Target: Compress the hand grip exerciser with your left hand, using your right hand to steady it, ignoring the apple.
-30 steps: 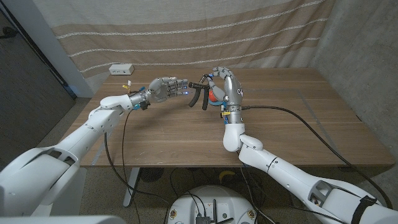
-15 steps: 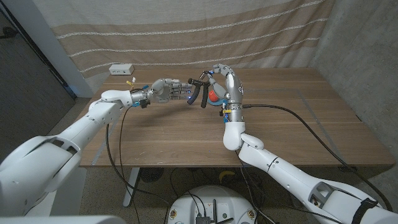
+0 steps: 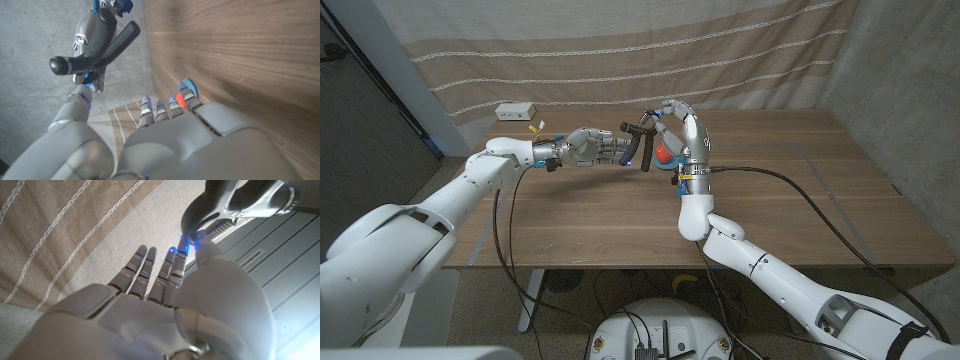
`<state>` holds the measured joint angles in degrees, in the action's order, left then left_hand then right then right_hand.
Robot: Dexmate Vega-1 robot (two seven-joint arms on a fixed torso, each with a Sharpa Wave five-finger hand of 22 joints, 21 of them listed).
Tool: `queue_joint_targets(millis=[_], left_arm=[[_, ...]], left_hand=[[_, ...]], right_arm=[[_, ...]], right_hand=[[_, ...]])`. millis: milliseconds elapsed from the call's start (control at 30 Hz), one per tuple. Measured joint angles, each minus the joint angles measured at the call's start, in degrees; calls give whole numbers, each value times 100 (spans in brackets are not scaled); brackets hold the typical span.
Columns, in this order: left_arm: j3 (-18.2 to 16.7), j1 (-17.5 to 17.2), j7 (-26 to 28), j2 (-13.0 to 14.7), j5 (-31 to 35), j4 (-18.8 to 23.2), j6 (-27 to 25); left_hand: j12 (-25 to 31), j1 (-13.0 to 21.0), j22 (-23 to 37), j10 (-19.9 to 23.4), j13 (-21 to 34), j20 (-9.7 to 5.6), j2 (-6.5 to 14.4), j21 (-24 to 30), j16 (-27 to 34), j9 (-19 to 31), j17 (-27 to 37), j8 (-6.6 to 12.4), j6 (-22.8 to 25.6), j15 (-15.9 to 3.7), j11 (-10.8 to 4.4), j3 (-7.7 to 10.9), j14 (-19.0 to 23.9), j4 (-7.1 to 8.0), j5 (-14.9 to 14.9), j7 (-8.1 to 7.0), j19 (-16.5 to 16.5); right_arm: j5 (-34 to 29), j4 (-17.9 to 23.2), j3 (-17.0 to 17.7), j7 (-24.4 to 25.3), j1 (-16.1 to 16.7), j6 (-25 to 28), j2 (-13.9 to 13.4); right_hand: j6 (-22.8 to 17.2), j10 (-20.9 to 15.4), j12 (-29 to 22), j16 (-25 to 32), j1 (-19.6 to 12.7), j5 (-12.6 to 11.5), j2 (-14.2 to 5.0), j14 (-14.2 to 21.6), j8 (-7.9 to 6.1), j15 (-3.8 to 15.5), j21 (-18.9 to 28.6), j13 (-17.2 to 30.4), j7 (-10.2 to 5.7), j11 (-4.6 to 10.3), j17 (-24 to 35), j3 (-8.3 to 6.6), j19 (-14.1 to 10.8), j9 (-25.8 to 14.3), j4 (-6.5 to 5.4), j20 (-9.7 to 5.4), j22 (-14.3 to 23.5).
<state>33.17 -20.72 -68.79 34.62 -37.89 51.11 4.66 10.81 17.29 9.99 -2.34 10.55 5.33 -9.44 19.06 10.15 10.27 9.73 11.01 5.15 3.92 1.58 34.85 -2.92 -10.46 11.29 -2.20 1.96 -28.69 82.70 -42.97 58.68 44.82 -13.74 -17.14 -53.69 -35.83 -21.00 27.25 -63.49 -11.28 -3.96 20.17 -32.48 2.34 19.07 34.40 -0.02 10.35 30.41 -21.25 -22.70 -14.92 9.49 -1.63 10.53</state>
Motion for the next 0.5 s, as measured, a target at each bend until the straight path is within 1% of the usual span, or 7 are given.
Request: queue_joint_targets(millis=[67, 133, 200, 233, 333, 467, 500], left_arm=[[22, 34, -69, -10, 27, -31, 0], [55, 83, -141, -29, 57, -74, 0], [87, 125, -141, -50, 57, -113, 0], [95, 137, -253, -55, 101, -124, 6], [142, 200, -357, -84, 147, -170, 26], [193, 274, -407, -133, 167, -244, 41], [208, 299, -544, -154, 207, -274, 89]], left_hand=[[-23, 15, 0, -36, 0, 0, -14, -21, 0, 0, 0, 0, -22, 26, -3, -2, -27, -2, 0, -9, 0], [-22, 37, 0, -36, 0, 0, -36, -21, 0, 0, 0, -13, -36, 49, -4, -47, -49, 0, 20, 6, 0], [-23, 59, 0, -79, 0, 12, -59, -43, 0, 0, 0, -21, -59, 57, -3, -47, -57, 0, 45, -17, -12], [-23, 60, 0, -78, 0, 22, -59, -43, 0, 0, 0, -21, -68, 79, -3, -47, -79, 0, 45, -25, -22], [-22, 83, 0, -97, -1, 22, -82, -65, 0, 0, 0, -21, -99, 88, 16, -93, -88, 1, 45, 5, -22], [-22, 94, 0, -151, -1, 41, -93, -86, 0, -1, 0, -21, -140, 118, 5, -94, -118, 0, 85, -37, -41], [-22, 113, 0, -159, -1, 41, -112, -86, 0, 0, 0, -21, -153, 119, 16, -94, -119, 1, 85, -50, -41]], right_arm=[[15, 14, 12, -19, 10, -32, 6], [25, 24, 26, -43, 20, -73, 16], [35, 24, 26, -69, 20, -117, 16], [35, 24, 26, -70, 20, -119, 16], [43, 45, 57, -107, 42, -179, 45], [47, 48, 63, -147, 47, -233, 53], [47, 56, 75, -159, 56, -245, 69]], right_hand=[[0, 0, 0, 0, 0, 3, 0, 0, 0, 0, 0, 0, 0, 0, 0, 0, 0, 0, 0, 0, 0], [0, 0, 0, 0, 0, 3, 0, 0, 1, 0, 0, 0, 0, 0, 0, 0, 0, 0, 0, 0, 0], [0, -13, 0, 0, -1, 4, 0, 0, 2, 0, 0, 0, 0, -13, 0, 0, 0, 0, 0, 0, 0], [0, -21, 0, 0, -1, 4, 1, 0, 2, 0, 0, -1, 0, -21, 0, 0, 0, 0, 0, 0, 0], [0, -21, 0, 0, -1, 11, 1, 0, 3, 0, 0, -1, 0, -21, 0, 0, 0, 0, 0, 0, 0], [0, -21, 0, 0, -1, 21, 1, 0, -16, 0, 0, -1, 0, -21, 0, 0, 0, 0, 0, 0, 0], [0, -21, 0, 0, -1, 23, 1, 0, -24, 0, 0, -2, 0, -21, 0, 0, 0, 0, 0, 0, 0]])
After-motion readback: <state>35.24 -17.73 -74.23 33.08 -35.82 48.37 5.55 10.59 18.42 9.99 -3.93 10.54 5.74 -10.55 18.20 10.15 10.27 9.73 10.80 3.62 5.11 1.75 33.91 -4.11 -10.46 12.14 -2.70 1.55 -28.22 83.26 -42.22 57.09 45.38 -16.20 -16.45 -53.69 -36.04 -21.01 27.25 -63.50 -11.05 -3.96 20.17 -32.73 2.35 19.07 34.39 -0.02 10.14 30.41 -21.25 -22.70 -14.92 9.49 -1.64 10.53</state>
